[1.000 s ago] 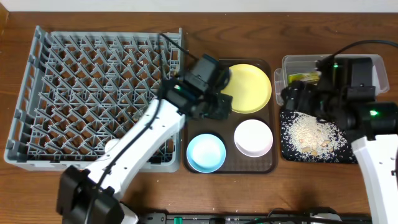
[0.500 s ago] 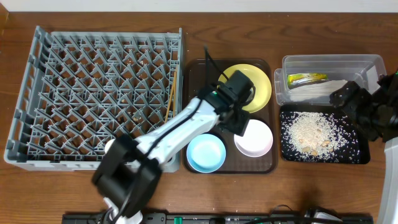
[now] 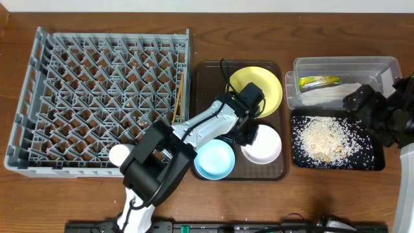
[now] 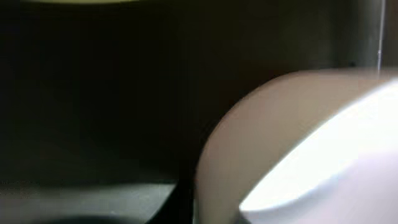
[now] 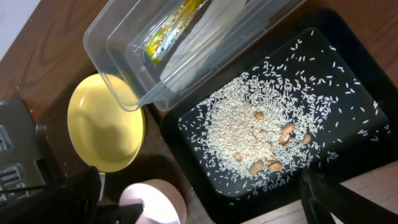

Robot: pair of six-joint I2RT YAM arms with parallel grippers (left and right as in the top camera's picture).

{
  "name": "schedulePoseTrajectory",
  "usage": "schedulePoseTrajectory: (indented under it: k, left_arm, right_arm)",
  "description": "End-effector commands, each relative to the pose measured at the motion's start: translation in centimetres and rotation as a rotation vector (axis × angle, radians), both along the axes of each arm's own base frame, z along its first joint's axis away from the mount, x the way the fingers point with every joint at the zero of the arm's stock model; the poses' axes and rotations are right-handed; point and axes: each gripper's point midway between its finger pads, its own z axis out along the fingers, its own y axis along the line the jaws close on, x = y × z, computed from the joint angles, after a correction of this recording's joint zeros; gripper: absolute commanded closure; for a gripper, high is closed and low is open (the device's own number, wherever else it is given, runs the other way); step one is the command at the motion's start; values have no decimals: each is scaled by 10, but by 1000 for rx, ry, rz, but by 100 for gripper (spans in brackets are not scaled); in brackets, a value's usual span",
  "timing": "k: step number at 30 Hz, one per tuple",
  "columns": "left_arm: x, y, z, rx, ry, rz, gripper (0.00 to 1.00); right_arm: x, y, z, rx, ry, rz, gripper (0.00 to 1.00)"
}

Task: Sort waste into correct bins and load items into the dishwasher
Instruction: 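Reach the left gripper to the white bowl and grasp its rim, then lift the white bowl and set it upright in the dish rack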

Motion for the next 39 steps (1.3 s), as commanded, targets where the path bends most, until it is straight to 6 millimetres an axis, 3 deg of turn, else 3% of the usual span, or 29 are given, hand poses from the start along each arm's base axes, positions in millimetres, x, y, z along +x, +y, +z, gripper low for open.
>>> schedulePoseTrajectory:
  k: [1, 6, 10, 13, 15, 17, 19, 22, 27, 31, 39]
  left_arm:
    - [-3, -2, 8, -23, 13, 0, 93]
    - [15, 6, 57, -70, -69, 39, 93]
    - [45, 51, 113, -14, -249, 145, 92]
    - [67, 115, 150, 148, -426, 267, 93]
    - [79, 172, 176, 339, -568, 359, 93]
    - [84, 228, 202, 563, -692, 451, 93]
    - [84, 271, 221, 771, -771, 505, 92]
    - [84, 301, 227, 931, -805, 538, 93]
    - [88, 328, 238, 1212, -874, 519, 93]
    - [91, 334, 242, 1348, -902, 479, 93]
    - [92, 334, 205, 1391, -842, 458, 93]
  right_arm:
    - [-3, -2, 3, 3, -10, -20, 1]
    - [-3, -3, 3, 3, -10, -20, 1]
    - [-3, -3, 3, 3, -10, -20, 1]
    - [-3, -3, 3, 3, -10, -20, 1]
    - [-3, -3, 3, 3, -10, -20, 1]
    - [-3, -2, 3, 3, -10, -20, 1]
    - [-3, -3, 3, 3, -10, -20, 1]
    - [-3, -3, 3, 3, -10, -20, 1]
    - [-3, -3, 3, 3, -10, -20, 1]
    - [-3, -3, 3, 3, -10, -20, 1]
    - [-3, -3, 3, 3, -10, -20, 1]
